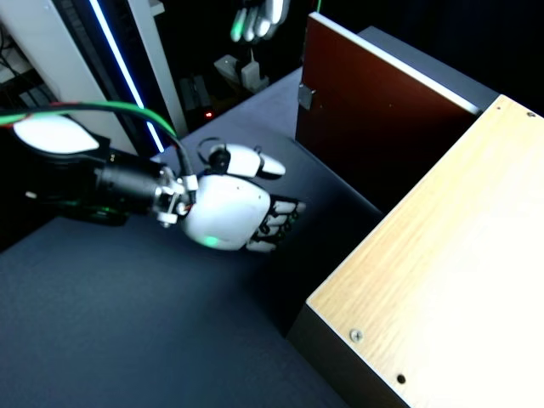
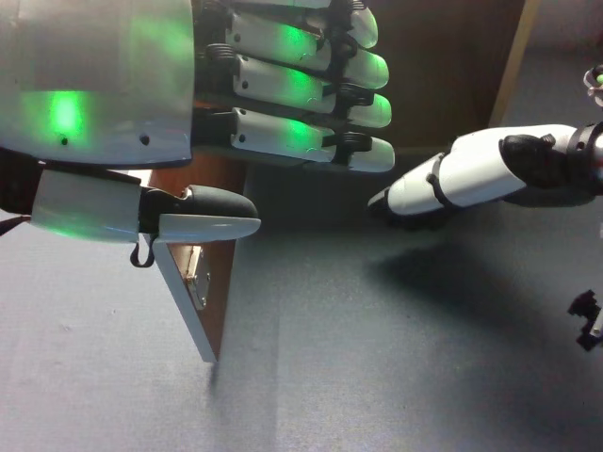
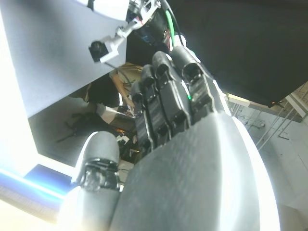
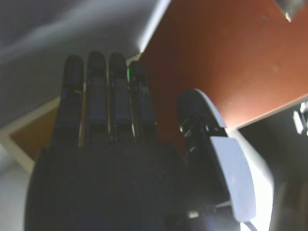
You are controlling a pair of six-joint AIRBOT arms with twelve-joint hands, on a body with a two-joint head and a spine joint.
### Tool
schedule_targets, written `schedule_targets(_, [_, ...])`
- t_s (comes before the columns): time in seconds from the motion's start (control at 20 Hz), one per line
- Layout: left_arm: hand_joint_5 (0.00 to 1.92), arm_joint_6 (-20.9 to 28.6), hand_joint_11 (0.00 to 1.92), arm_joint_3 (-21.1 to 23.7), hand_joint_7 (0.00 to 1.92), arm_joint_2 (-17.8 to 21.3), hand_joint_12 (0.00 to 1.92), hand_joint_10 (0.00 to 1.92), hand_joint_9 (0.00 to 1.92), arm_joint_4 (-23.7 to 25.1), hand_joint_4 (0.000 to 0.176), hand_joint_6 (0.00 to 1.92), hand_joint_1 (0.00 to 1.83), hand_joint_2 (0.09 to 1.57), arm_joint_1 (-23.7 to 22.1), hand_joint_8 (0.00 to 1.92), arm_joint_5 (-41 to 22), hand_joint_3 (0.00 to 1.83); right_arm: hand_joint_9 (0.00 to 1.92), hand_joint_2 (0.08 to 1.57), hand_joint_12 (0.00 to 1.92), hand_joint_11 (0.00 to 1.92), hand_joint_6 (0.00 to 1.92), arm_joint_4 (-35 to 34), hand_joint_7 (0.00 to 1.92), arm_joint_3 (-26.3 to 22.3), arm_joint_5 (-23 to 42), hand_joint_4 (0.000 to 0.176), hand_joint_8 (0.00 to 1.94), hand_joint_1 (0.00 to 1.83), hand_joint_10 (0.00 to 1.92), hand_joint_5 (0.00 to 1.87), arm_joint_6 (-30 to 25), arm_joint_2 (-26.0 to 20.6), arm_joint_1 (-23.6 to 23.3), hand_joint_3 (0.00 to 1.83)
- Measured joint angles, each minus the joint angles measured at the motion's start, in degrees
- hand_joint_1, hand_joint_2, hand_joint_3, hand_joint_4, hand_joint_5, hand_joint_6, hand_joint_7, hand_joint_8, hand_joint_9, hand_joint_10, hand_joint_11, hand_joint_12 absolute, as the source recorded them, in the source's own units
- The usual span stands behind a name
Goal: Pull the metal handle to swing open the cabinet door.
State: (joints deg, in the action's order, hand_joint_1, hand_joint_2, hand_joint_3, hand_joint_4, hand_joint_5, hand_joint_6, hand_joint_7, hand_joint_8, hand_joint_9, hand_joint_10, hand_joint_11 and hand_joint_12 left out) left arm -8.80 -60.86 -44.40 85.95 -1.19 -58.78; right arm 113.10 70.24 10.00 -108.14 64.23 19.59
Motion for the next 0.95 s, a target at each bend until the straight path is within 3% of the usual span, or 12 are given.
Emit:
schedule_targets(0.4, [0.39,0.0,0.04,0.0,0.42,0.0,0.79,0.00,0.39,0.0,0.000,0.00,0.00,1.57,0.0,0.00,0.0,0.13,0.38,1.57,0.97,0.00,0.00,13.3,0.41,0.0,6.2,0.000,0.00,0.00,0.00,0.39,0.0,-2.0,-0.1,0.08])
schedule_targets(0.55, [0.39,0.0,0.04,0.0,0.42,0.0,0.79,0.00,0.39,0.0,0.000,0.00,0.00,1.57,0.0,0.00,0.0,0.13,0.37,1.57,0.97,0.00,0.00,13.6,0.41,0.8,8.3,0.000,0.00,0.00,0.00,0.40,0.2,-2.2,-0.3,0.08])
schedule_targets(0.95, [0.39,0.0,0.02,0.0,0.41,0.0,0.79,0.00,0.37,0.0,0.000,0.00,0.00,1.57,0.0,0.00,0.0,0.14,0.38,1.57,0.97,0.00,0.00,14.0,0.41,2.8,15.6,0.000,0.00,0.00,0.00,0.40,12.1,-3.4,-2.1,0.07])
